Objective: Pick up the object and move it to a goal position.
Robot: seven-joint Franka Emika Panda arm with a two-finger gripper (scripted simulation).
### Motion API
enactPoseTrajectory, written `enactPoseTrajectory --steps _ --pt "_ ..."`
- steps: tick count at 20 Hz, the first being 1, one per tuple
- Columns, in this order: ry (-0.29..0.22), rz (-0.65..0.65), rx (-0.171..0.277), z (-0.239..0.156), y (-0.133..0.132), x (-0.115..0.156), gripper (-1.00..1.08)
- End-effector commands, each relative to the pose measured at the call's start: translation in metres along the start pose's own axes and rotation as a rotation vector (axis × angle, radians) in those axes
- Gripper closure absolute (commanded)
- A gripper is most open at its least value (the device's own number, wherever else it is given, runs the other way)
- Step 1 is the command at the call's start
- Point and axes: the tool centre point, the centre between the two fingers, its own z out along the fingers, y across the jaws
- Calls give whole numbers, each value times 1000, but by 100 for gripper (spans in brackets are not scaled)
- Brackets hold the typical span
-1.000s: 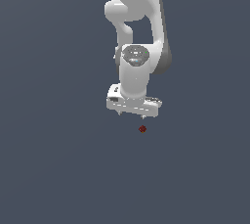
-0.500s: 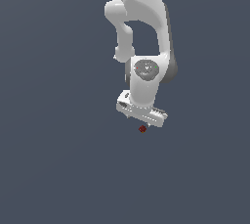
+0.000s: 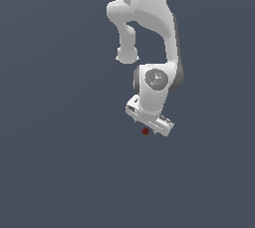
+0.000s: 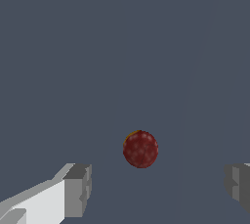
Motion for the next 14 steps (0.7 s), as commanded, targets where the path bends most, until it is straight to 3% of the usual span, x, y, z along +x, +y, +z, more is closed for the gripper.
enactPoseTrajectory --steps 1,14 --pt "1 26 -1 4 -3 -1 -92" --pt "1 44 -2 21 -4 -3 -92"
